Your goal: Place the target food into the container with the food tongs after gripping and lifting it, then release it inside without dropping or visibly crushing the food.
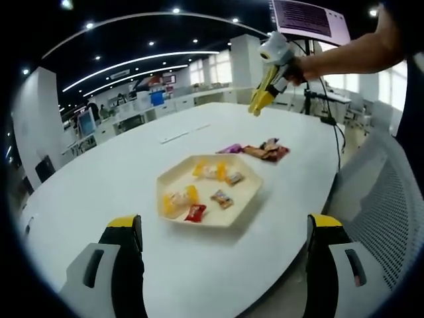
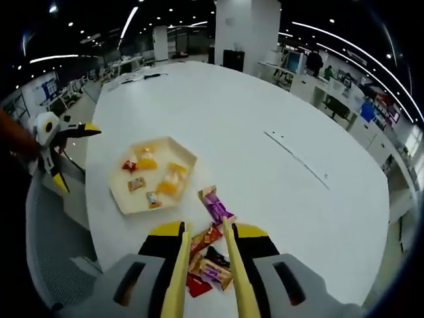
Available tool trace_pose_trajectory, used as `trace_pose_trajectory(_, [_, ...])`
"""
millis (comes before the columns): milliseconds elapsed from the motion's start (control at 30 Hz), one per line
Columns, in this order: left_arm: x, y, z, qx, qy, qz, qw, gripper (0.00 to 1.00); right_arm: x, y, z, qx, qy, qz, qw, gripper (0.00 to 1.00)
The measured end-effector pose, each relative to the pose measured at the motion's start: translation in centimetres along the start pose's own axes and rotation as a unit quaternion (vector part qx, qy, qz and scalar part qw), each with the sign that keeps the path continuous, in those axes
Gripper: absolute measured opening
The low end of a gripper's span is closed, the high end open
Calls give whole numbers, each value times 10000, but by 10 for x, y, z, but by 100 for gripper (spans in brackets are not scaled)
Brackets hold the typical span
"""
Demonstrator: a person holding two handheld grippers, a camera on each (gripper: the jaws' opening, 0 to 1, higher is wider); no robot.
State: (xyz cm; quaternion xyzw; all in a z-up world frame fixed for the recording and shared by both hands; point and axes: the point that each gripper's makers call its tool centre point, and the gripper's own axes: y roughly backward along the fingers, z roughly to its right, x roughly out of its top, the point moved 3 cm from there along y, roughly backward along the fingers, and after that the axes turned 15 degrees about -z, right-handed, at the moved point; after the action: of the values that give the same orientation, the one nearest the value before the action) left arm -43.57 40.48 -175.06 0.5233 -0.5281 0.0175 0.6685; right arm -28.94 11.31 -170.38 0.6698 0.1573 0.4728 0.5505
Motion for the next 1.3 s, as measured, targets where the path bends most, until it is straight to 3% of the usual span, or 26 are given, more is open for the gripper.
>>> trace_pose_trajectory(467, [-4, -2, -1, -6, 42, -116, 9999, 100, -30, -22, 23, -33, -223, -110, 9997, 27])
trace_pose_trajectory(767, [-5, -3, -1, 38, 40, -196, 9998, 100, -53, -43, 31, -68, -273, -393, 9988, 27])
trace_pose_trajectory(1300, [-7, -5, -2, 38, 60, -259, 9996, 100, -80, -72, 27, -96, 213, -1026, 9944, 28])
